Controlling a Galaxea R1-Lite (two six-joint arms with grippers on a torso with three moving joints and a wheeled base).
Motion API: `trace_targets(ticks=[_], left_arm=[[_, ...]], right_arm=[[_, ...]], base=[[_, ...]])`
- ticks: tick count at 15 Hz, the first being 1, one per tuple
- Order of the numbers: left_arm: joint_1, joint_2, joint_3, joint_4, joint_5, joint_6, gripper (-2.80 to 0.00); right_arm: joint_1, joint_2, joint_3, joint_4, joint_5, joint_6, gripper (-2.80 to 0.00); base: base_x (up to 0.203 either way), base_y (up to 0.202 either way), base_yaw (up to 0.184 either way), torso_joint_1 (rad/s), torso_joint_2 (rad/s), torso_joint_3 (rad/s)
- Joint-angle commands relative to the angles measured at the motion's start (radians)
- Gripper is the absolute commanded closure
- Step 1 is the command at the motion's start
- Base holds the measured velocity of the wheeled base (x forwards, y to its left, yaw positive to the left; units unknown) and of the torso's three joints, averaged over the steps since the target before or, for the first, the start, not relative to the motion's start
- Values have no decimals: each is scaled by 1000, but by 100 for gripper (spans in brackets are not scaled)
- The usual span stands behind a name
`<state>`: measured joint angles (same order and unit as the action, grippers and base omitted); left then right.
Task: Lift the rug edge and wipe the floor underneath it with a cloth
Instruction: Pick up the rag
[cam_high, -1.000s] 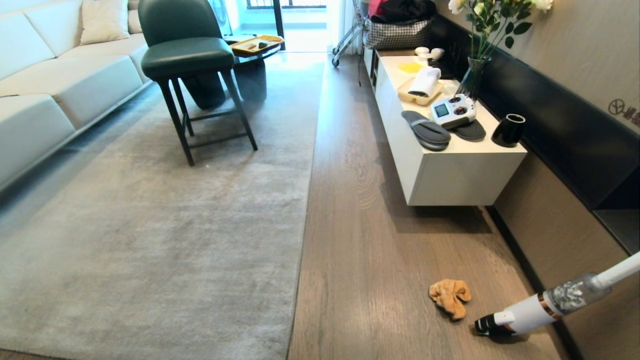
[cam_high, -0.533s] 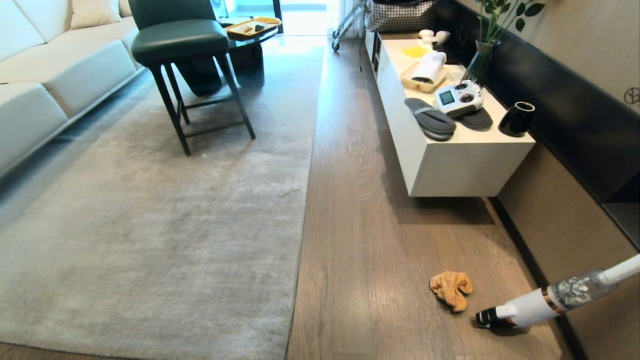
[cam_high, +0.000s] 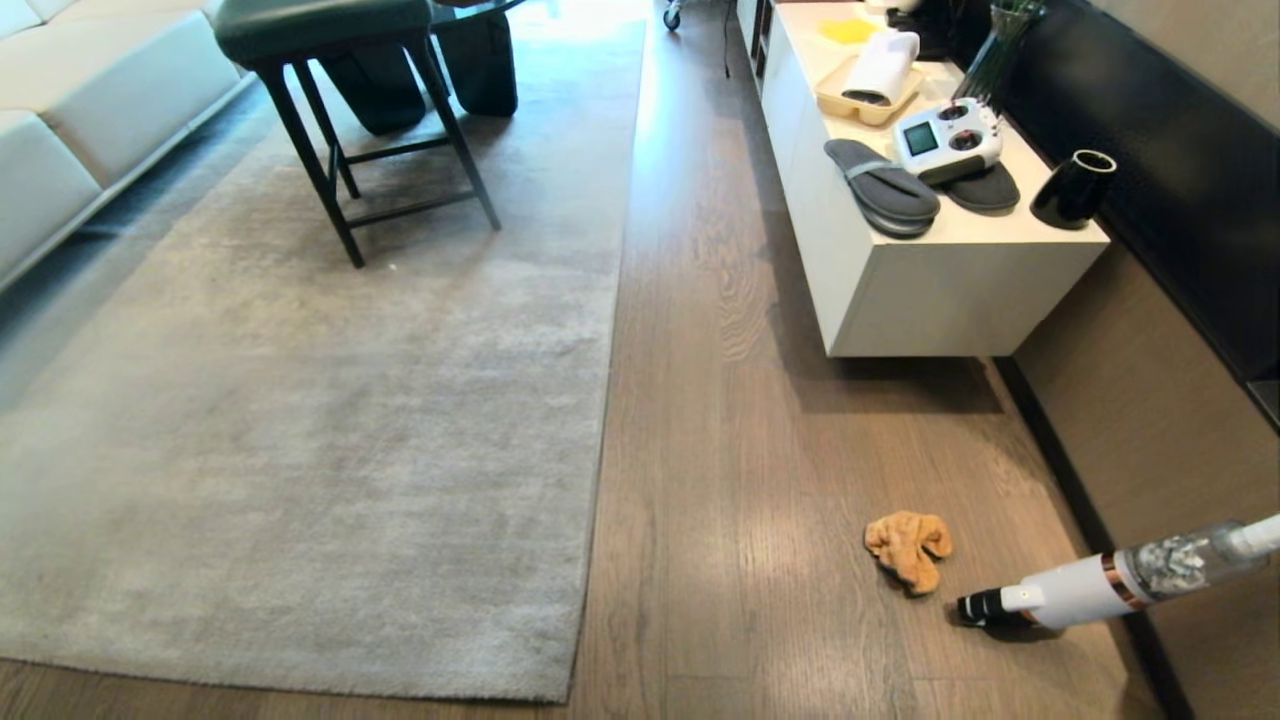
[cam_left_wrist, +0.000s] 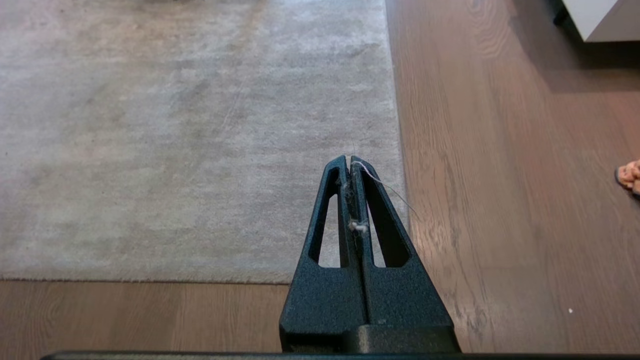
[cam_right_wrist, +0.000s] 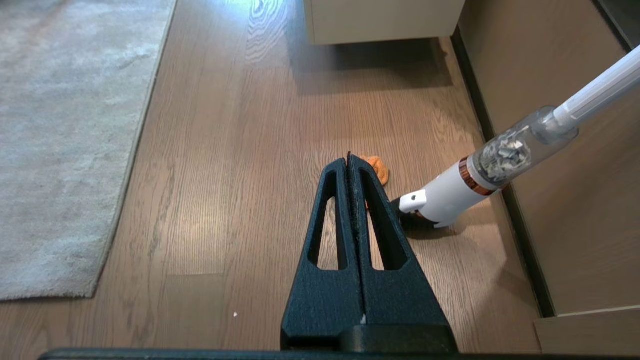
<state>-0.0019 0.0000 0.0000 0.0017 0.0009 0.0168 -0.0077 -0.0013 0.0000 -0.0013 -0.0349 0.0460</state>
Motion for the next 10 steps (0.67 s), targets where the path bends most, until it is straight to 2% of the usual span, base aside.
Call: trace_targets(ticks=[1,10], left_arm=[[0,0,0,0,1,0,0],[-1,0,0,0,3,-8,0]], right_arm=[[0,1,0,0,0,0,0],[0,1,0,0,0,0,0]], base=[[0,0,0,7,2,-201],[0,0,0,2,3,-198]])
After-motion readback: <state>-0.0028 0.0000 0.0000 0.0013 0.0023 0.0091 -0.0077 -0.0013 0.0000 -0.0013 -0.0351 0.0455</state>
